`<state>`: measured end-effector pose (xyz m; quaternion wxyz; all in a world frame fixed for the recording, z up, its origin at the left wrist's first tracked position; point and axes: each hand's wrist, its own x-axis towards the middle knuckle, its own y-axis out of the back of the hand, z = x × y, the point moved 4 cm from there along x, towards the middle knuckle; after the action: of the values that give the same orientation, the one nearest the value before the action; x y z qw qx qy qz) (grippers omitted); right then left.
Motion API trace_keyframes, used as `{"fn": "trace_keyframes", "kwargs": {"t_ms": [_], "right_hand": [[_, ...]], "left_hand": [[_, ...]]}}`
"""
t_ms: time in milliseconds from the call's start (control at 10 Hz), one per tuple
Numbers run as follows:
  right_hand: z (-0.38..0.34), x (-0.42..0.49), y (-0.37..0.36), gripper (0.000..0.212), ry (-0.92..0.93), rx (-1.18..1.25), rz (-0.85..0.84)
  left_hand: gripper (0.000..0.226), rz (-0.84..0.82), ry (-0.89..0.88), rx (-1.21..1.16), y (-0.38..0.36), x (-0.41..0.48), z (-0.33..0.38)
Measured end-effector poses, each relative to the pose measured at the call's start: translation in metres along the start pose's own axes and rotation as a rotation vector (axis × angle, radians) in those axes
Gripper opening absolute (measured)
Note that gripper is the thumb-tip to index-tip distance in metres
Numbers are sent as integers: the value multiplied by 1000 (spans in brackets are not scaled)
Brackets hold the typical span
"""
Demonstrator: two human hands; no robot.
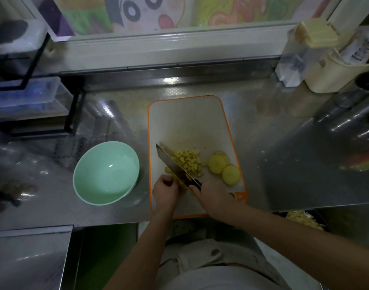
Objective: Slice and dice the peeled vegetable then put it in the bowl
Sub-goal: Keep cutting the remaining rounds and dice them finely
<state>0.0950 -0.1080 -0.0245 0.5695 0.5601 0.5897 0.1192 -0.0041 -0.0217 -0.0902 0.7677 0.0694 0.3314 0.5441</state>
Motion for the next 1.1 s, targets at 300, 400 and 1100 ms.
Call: {"fn": "trace_keyframes", "kwargs": {"t_ms": [300,400,1100], "right_hand": [[-2,10,-8,50,58,-50,-48],[-4,9,-3,41,74,-143,-57],[3,14,-12,61,138,-268,-80]], "left_hand": [[6,20,3,35,2,-1,-1],[8,8,2,30,1,0,-2],[14,75,15,59,3,-8,4]]}}
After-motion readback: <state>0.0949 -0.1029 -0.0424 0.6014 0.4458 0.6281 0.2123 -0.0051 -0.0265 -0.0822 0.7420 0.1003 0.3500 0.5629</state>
